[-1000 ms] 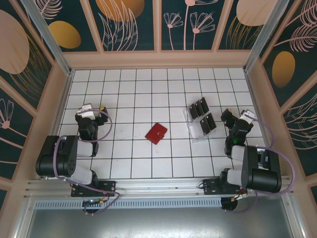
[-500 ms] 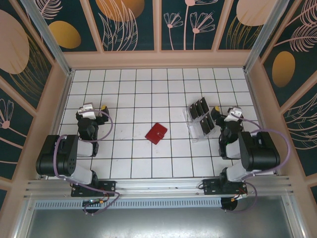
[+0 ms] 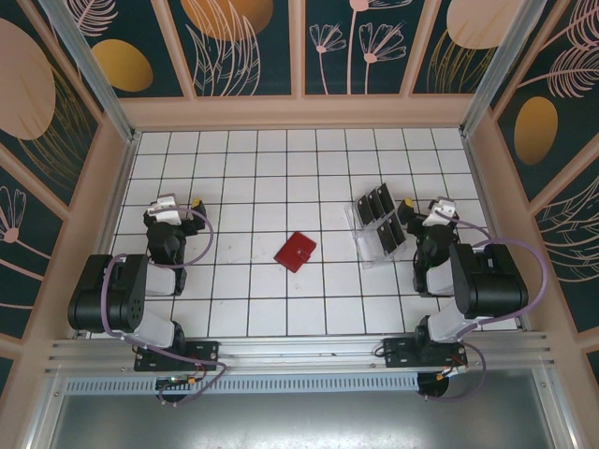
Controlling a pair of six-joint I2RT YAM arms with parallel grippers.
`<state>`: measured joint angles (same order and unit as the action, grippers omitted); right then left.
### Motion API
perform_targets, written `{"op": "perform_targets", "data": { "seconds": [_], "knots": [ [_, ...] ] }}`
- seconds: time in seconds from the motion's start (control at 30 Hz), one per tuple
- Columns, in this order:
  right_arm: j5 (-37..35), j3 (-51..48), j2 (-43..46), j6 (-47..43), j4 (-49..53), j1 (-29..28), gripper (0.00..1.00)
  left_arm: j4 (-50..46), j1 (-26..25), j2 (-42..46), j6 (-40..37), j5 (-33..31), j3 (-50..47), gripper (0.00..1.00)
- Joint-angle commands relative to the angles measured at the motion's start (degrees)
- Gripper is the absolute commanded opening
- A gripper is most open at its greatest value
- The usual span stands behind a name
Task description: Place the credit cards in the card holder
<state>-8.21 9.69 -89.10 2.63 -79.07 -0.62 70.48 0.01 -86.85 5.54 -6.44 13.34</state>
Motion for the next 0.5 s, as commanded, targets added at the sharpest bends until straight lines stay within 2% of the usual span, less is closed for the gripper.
{"op": "perform_targets", "data": {
  "seconds": [0.0,0.1,0.47],
  "knots": [
    [-1.8,-2.2,-0.8,-3.0,-7.0,-1.4,0.99,1.4,0.3,-0.6,-0.8,0.5,0.9,0.99],
    [-1.3,0.2,-0.6,-3.2,-2.3,-1.5,0.99,1.5,0.3,-0.6,-0.8,0.5,0.9,0.99],
    [-0.4,0.8,-0.9,-2.8,-1.4,-1.1,0.99,1.3,0.3,-0.7,-0.8,0.5,1.1,0.99]
  ]
}}
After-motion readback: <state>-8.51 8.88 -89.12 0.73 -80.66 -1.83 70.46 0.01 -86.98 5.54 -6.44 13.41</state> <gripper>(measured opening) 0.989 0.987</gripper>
